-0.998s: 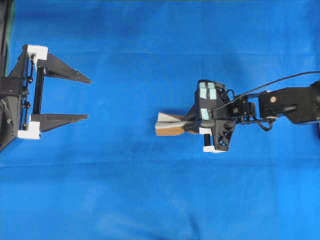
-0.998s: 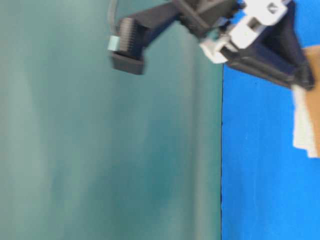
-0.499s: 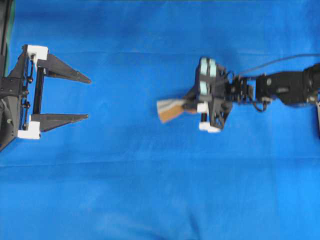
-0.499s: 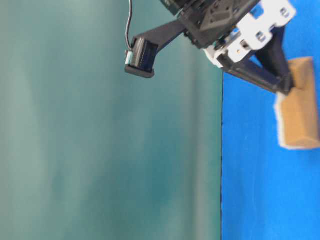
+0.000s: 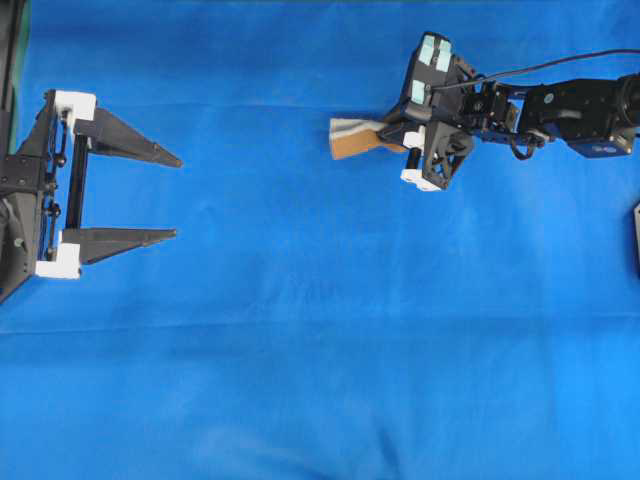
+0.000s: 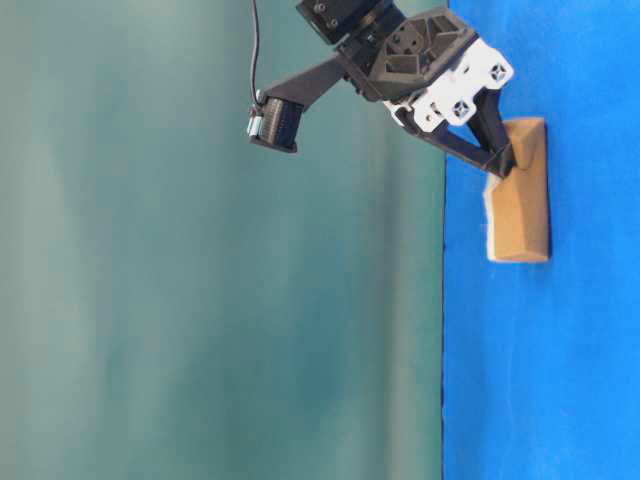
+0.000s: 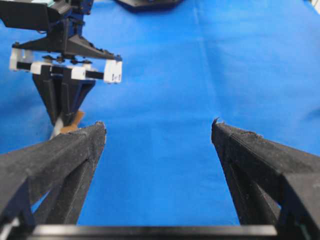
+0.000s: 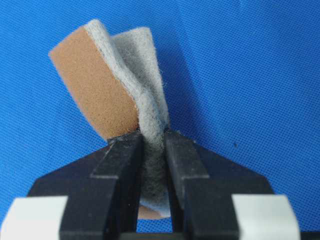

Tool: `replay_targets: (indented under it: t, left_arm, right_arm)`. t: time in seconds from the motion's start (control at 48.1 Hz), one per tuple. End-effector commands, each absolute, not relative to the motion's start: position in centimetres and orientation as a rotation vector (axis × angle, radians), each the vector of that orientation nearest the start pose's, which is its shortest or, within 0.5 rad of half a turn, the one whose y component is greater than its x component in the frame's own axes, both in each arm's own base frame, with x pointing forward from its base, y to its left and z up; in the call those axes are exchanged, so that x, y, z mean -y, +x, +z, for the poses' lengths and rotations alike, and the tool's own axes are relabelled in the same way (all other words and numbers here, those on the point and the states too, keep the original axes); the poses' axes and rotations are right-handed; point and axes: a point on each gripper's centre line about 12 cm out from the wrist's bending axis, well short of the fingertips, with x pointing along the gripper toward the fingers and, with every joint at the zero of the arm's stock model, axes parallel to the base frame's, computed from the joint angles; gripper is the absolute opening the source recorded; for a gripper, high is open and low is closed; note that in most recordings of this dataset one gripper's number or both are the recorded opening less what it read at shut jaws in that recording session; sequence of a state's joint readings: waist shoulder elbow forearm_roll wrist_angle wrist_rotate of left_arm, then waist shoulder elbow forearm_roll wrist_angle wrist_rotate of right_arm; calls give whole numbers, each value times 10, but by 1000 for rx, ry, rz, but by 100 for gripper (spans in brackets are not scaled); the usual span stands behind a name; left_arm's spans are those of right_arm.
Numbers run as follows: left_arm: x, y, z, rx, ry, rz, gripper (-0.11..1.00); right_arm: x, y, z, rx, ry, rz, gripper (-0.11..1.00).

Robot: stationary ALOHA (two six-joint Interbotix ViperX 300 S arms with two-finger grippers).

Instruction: Hand over the sponge with the left arm and wipe it with the right arm.

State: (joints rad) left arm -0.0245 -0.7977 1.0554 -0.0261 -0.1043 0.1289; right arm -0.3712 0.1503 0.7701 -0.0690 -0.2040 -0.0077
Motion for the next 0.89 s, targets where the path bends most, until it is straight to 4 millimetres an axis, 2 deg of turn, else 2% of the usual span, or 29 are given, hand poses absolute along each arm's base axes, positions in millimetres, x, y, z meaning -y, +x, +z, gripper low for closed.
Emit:
replay_targets:
  t: [0.0,0.062,0.229,0.457,0.54,0.686,0.873]
  left_arm:
    - [6,235,289,-140,105,-30,93]
    - [6,235,289,-140,105,-30,93]
    - [6,235,290,-134,111,-30,93]
    - [6,235,290,-132,111,-30,93]
    - [5,235,290,-131,111,-27,93]
    - [4,235,290,-133,110,-21,93]
    - [4,235,289,-137,110,-21,93]
  right_arm:
    - [131,355,110,-681,56,-305,20]
    - [121,357,109,-687,54,-281,20]
    - [79,364,104,-704,46,-187,20]
    - [0,373,105,-725,45,-17,20]
    - [-19,378,109,-721,44,27,20]
    - [-36,383,115,-719,39,64,20]
    - [-25,383,113,-733,39,39,20]
